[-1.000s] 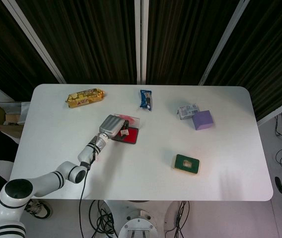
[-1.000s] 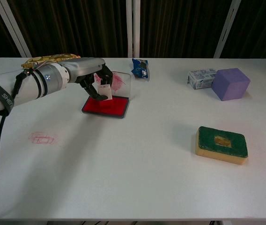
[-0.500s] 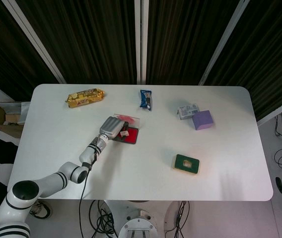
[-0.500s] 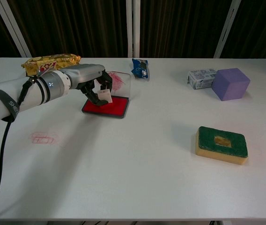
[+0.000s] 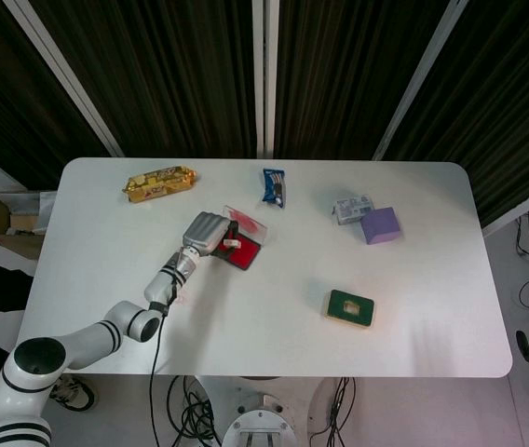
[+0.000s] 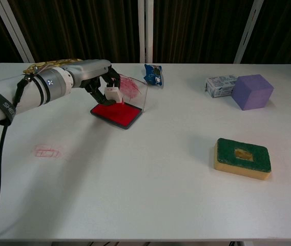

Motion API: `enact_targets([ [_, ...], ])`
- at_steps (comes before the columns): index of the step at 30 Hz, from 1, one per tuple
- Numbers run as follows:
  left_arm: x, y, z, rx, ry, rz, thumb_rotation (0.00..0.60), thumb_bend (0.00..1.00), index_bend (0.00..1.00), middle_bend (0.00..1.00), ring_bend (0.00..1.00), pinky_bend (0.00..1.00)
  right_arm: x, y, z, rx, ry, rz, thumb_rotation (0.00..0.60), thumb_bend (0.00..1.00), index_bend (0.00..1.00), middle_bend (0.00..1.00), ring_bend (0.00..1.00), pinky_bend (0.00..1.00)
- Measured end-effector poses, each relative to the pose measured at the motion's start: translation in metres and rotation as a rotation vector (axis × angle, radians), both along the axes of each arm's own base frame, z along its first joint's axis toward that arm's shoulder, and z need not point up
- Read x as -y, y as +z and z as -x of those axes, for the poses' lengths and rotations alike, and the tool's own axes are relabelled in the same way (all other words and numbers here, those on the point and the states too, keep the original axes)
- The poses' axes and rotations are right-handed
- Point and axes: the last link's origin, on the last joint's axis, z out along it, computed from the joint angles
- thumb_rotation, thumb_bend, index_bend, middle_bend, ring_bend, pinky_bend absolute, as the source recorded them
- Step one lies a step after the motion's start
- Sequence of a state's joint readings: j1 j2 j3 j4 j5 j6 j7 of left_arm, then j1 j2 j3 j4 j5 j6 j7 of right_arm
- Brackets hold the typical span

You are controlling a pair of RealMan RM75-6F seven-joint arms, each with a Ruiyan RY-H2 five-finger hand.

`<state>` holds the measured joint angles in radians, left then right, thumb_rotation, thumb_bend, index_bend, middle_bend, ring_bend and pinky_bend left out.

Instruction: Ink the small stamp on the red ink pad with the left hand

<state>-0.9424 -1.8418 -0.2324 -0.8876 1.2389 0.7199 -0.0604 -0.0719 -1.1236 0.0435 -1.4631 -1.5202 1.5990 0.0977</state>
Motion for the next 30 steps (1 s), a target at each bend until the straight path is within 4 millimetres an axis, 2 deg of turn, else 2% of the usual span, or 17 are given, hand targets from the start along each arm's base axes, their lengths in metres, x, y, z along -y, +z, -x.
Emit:
enact_targets([
  [6, 0.004, 0.028, -0.004, 0.022, -0.019, 0.007, 0.600, 0.41, 0.60, 0.61, 1.00, 1.00, 0.003, -0.004, -0.002, 0.005, 0.011, -0.011, 0.600, 0.29, 0.00, 0.00, 0.00, 0.00],
  [10, 0.022, 0.046, 0.005, 0.010, -0.022, 0.040, 0.600, 0.41, 0.60, 0.62, 1.00, 1.00, 0.004, -0.005, -0.002, 0.006, 0.012, -0.014, 0.600, 0.29, 0.00, 0.00, 0.00, 0.00],
  [13, 0.045, 0.060, 0.023, -0.011, -0.008, 0.066, 0.600, 0.41, 0.61, 0.62, 1.00, 1.00, 0.005, -0.007, -0.001, 0.006, 0.011, -0.022, 0.600, 0.29, 0.00, 0.00, 0.00, 0.00],
  [17, 0.078, 0.078, 0.059, -0.042, 0.036, 0.061, 0.600, 0.41, 0.62, 0.63, 1.00, 1.00, 0.006, -0.010, -0.001, 0.004, 0.016, -0.033, 0.600, 0.29, 0.00, 0.00, 0.00, 0.00],
  [23, 0.111, 0.081, 0.088, -0.029, -0.006, 0.041, 0.600, 0.41, 0.62, 0.64, 1.00, 1.00, 0.006, -0.011, -0.003, -0.004, 0.021, -0.038, 0.600, 0.29, 0.00, 0.00, 0.00, 0.00],
  [30, 0.130, 0.071, 0.124, -0.030, -0.003, 0.079, 0.600, 0.41, 0.62, 0.64, 1.00, 1.00, 0.004, -0.014, -0.006, -0.011, 0.022, -0.042, 0.600, 0.29, 0.00, 0.00, 0.00, 0.00],
])
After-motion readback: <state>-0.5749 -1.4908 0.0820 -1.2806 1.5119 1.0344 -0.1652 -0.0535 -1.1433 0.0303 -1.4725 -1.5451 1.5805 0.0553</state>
